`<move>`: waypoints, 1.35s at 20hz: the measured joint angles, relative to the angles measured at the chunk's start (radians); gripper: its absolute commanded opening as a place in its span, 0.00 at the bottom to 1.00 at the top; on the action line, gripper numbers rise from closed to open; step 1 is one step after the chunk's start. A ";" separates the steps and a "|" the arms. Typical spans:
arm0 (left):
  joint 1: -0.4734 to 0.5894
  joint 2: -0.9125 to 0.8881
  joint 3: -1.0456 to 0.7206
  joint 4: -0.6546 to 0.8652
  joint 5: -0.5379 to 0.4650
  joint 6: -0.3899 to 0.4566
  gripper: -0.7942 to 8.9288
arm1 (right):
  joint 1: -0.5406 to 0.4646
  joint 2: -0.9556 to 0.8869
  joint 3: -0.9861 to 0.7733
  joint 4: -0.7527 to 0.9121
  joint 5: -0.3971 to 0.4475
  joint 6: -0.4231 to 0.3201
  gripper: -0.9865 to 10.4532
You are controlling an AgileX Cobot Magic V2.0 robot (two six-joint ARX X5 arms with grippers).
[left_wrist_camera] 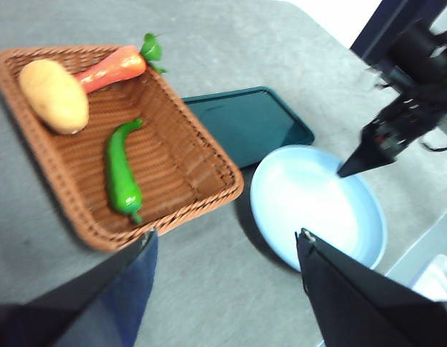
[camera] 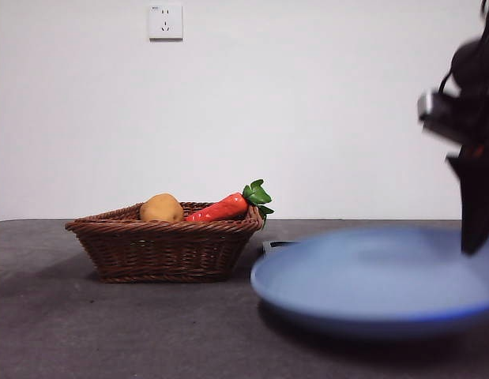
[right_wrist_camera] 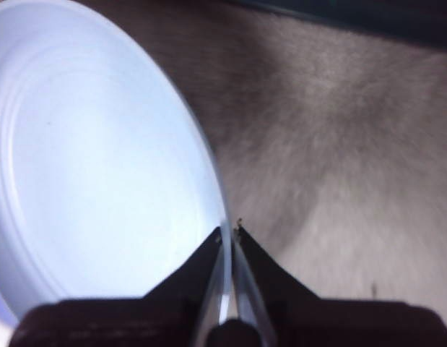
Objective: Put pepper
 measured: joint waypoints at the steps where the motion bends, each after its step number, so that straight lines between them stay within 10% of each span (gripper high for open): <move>1: -0.015 0.023 0.003 0.011 -0.009 -0.005 0.43 | -0.006 -0.046 0.000 -0.016 -0.002 0.003 0.09; 17: -0.367 0.896 0.527 0.043 -0.542 0.034 0.43 | -0.069 -0.522 0.108 -0.161 -0.003 0.049 0.09; 27: -0.405 1.225 0.628 0.053 -0.660 0.054 0.43 | -0.069 -0.520 0.108 -0.164 -0.003 0.049 0.09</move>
